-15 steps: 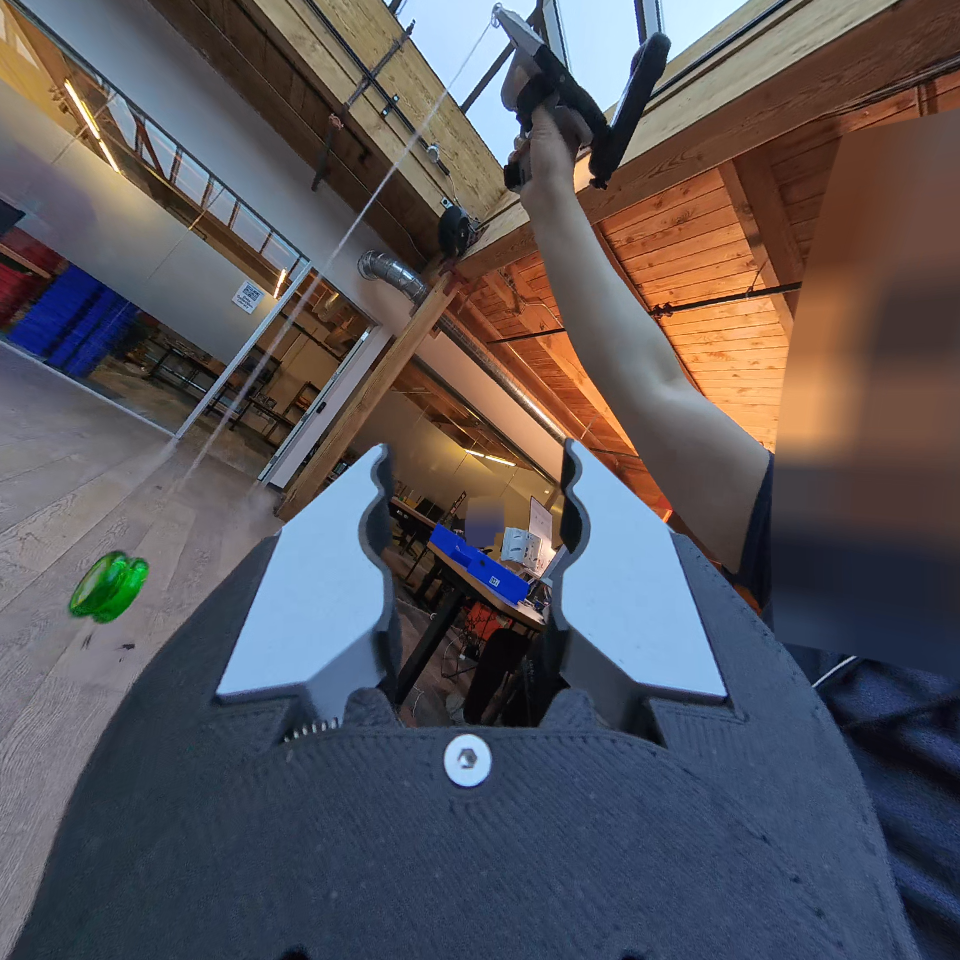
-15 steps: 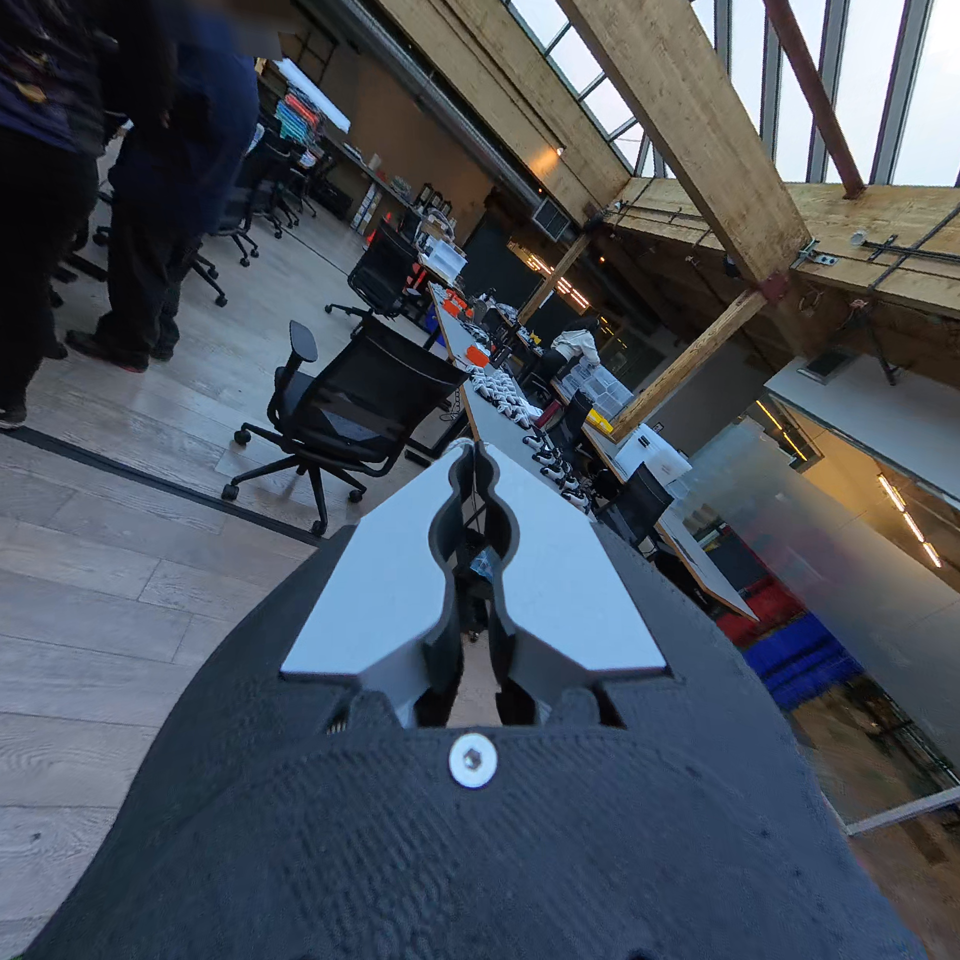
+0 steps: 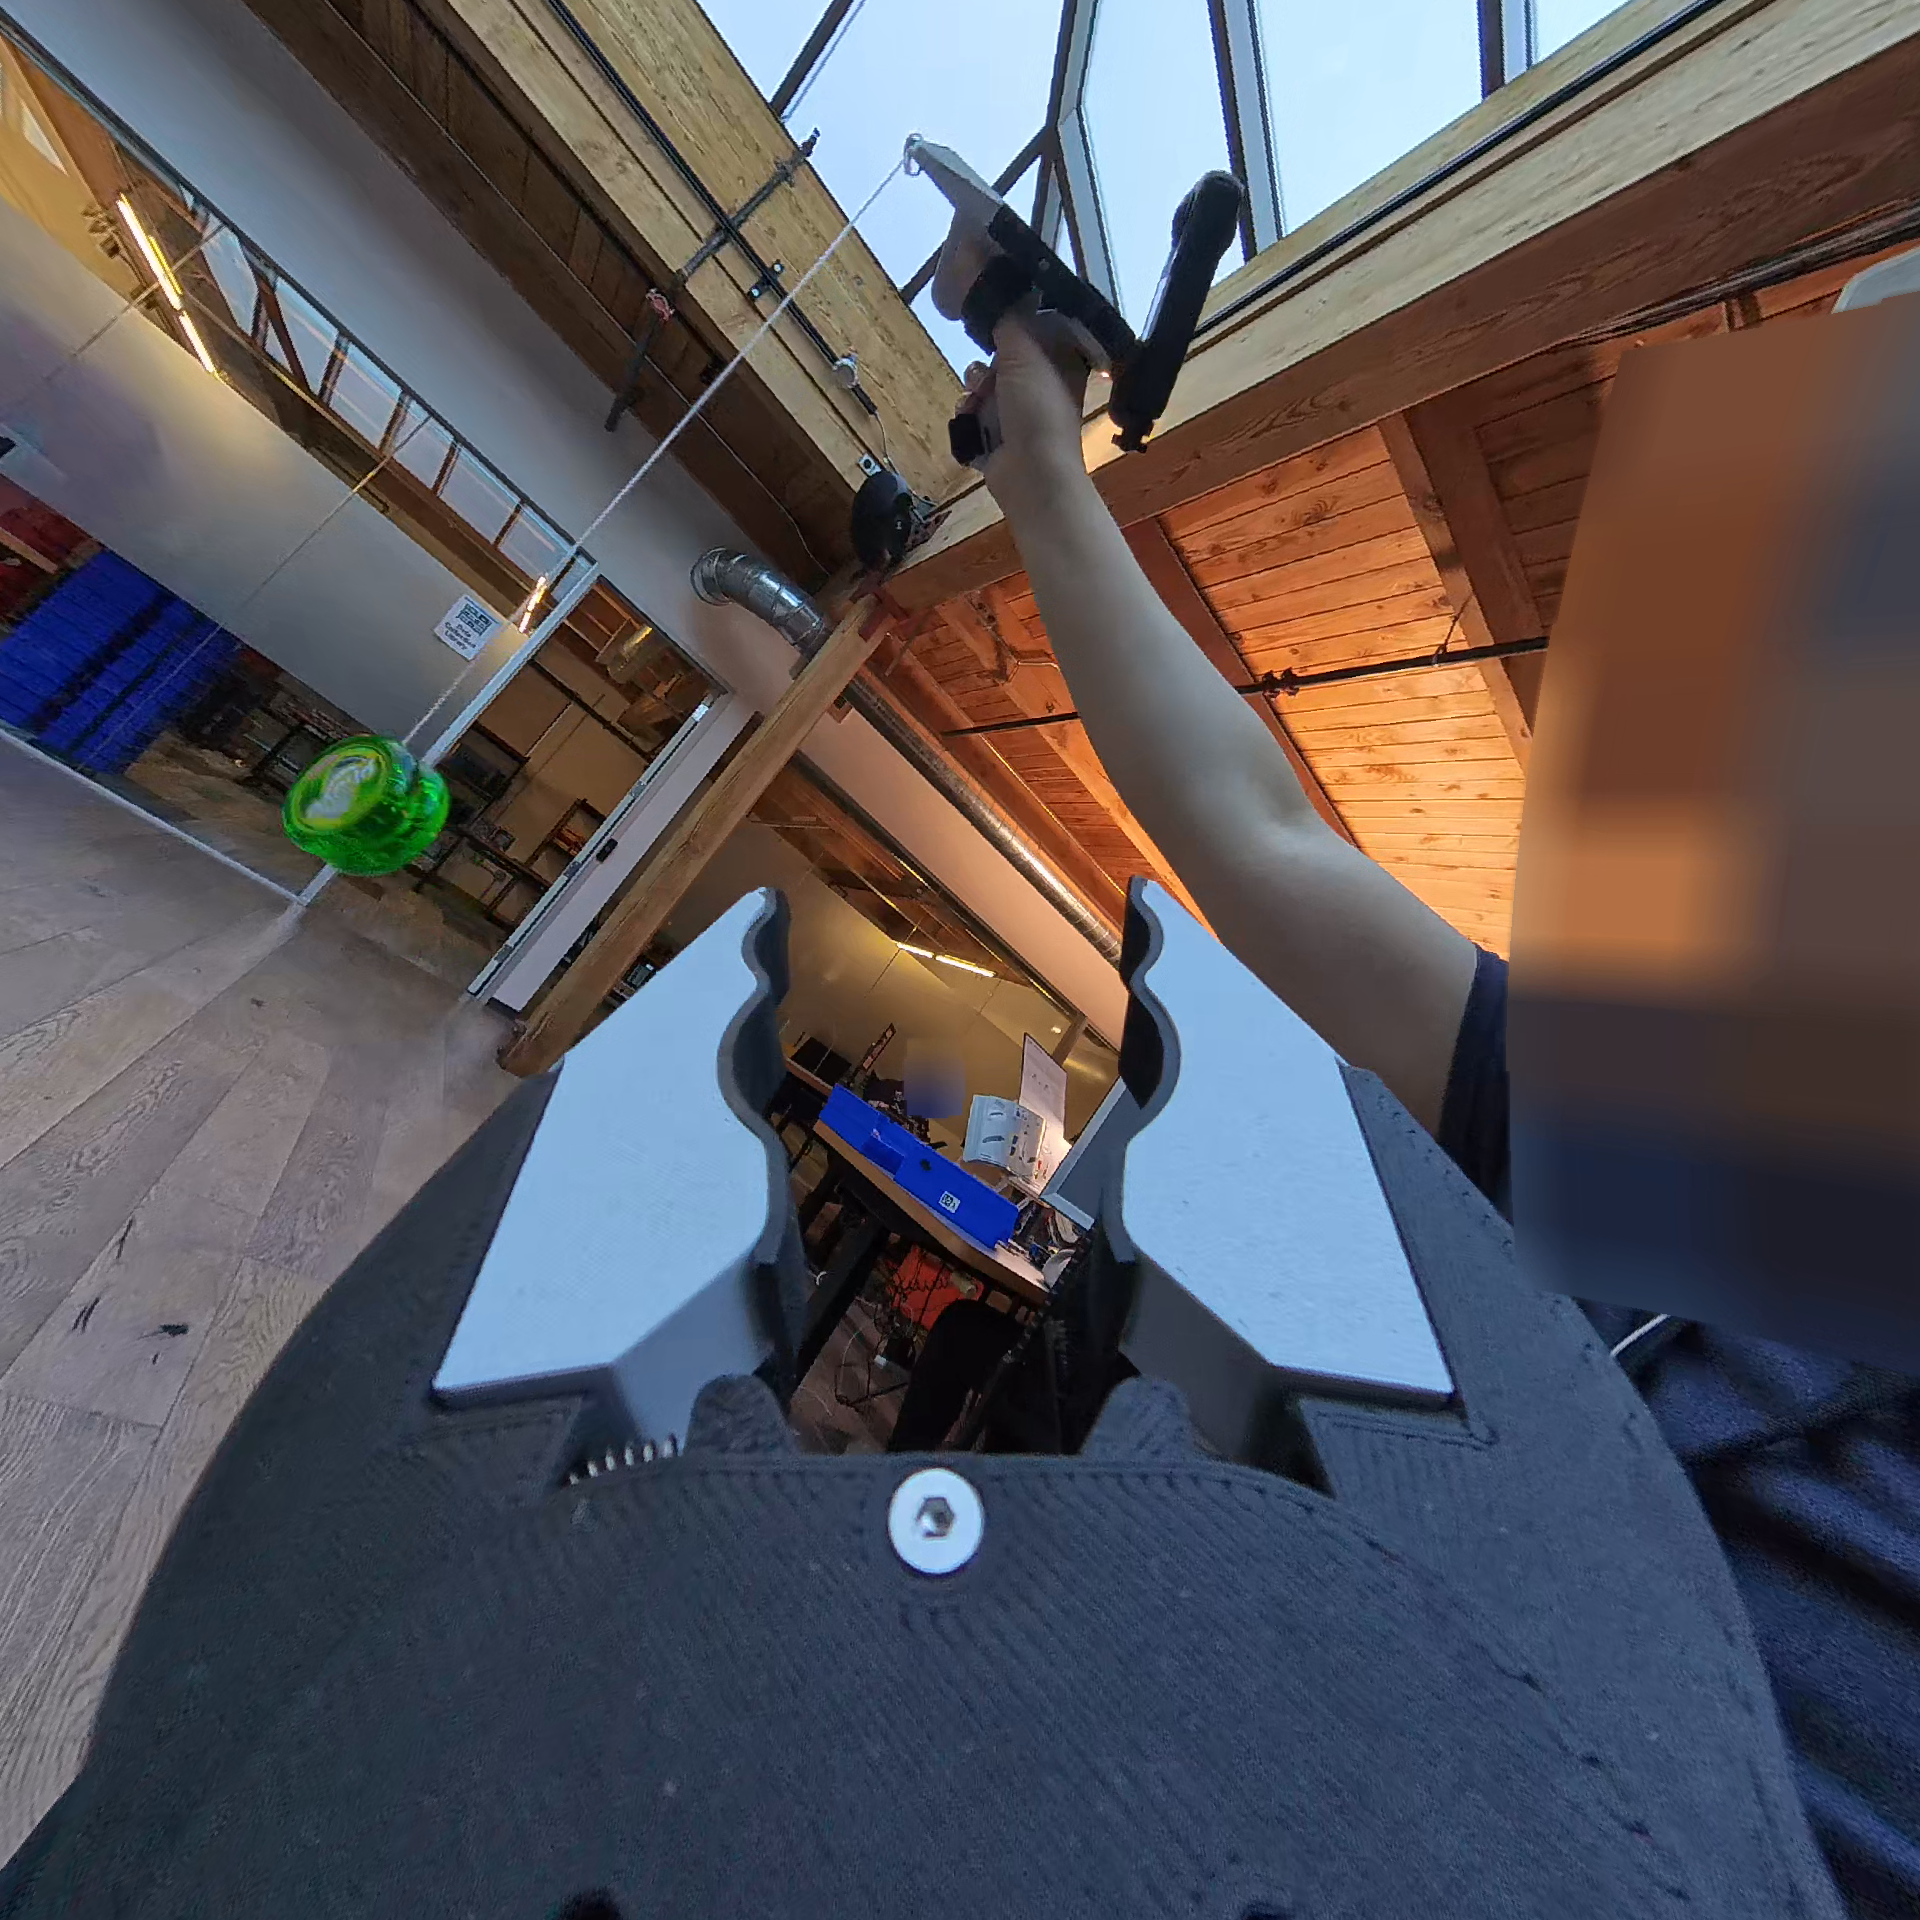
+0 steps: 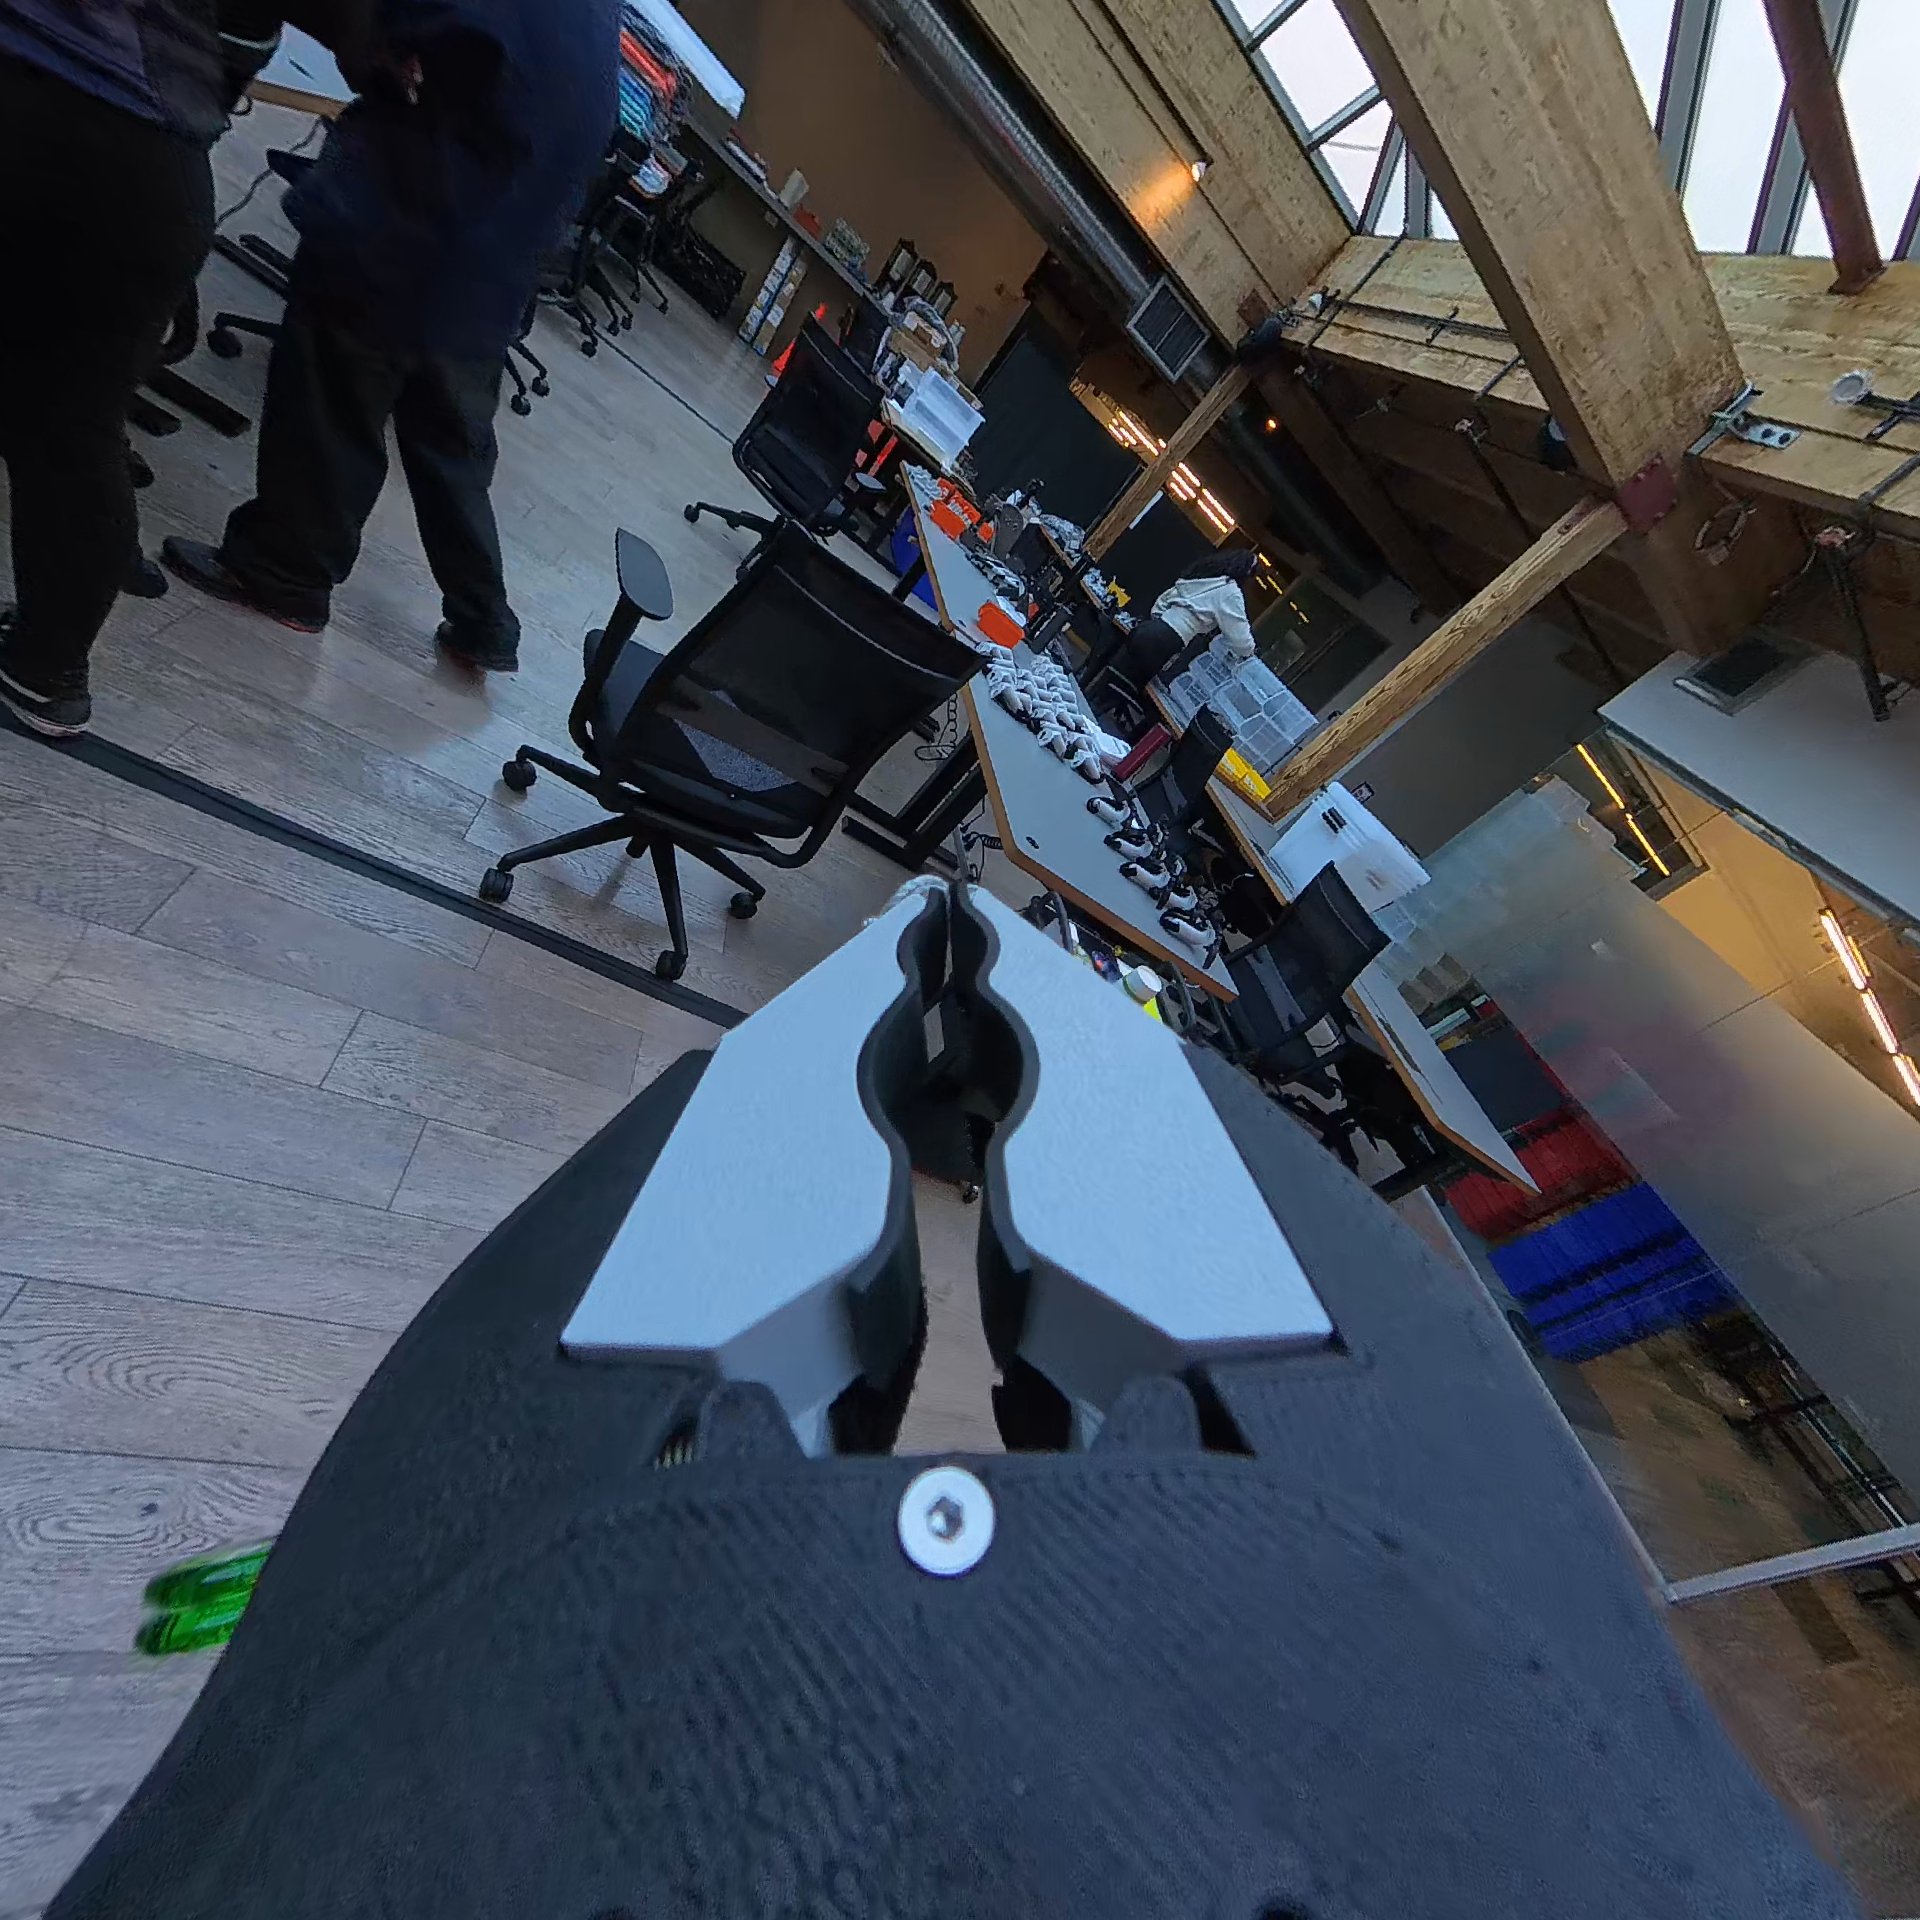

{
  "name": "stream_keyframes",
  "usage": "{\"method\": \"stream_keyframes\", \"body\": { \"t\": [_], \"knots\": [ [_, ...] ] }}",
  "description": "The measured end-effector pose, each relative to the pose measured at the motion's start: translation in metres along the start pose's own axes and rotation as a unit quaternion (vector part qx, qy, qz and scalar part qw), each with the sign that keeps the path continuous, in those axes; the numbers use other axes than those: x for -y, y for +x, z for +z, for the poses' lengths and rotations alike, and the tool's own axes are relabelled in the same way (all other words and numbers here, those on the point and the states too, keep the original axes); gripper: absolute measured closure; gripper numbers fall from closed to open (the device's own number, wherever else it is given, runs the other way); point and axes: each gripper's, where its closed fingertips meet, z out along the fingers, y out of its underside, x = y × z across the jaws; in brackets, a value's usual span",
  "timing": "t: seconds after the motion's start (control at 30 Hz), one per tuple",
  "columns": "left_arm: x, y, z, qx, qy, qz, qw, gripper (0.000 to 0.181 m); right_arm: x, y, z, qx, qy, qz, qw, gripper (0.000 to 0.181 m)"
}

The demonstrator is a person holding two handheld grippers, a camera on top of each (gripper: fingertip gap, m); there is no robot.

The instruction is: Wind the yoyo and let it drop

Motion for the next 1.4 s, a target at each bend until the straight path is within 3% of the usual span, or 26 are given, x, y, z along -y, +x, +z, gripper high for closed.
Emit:
{"method": "stream_keyframes", "body": {
  "t": [0.7, 1.4],
  "knots": [
    [-0.006, -0.003, -0.013, 0.002, 0.006, -0.017, 1.000, 0.117, -0.061, -0.019, 0.021, 0.011, -0.055, 0.011, 0.998, 0.181],
    [-0.012, -0.006, -0.013, -0.002, 0.007, -0.030, 1.000, 0.117, -0.057, -0.016, 0.014, 0.000, -0.041, 0.017, 0.999, 0.181]
  ]
}}
